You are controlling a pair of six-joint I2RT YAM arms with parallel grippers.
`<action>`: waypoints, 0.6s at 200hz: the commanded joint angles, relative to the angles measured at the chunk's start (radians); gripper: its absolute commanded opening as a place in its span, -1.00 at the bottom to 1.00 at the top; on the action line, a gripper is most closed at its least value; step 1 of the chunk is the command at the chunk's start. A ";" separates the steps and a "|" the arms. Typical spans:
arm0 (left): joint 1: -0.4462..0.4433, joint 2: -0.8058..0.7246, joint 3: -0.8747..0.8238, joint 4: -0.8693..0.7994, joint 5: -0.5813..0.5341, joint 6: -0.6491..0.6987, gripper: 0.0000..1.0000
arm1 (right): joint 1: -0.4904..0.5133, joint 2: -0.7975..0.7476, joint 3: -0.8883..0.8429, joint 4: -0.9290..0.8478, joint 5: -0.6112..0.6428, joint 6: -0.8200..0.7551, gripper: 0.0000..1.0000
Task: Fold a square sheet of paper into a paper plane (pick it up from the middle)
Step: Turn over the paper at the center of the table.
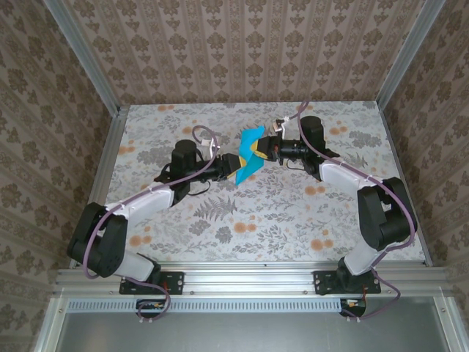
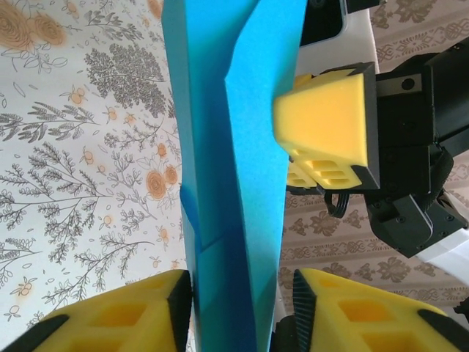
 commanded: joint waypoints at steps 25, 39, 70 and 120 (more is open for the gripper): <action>0.007 -0.014 0.031 -0.024 0.010 0.054 -0.47 | 0.004 0.014 -0.015 0.027 -0.041 0.013 -0.81; 0.007 -0.012 0.035 -0.028 0.009 0.060 -0.58 | 0.004 0.015 -0.014 0.022 -0.040 0.010 -0.79; 0.009 -0.014 0.041 -0.051 0.002 0.078 -0.75 | -0.002 0.001 -0.012 -0.018 -0.032 -0.019 -0.57; 0.015 -0.031 0.064 -0.272 -0.100 0.203 -0.83 | -0.053 -0.118 0.009 -0.423 0.180 -0.293 0.13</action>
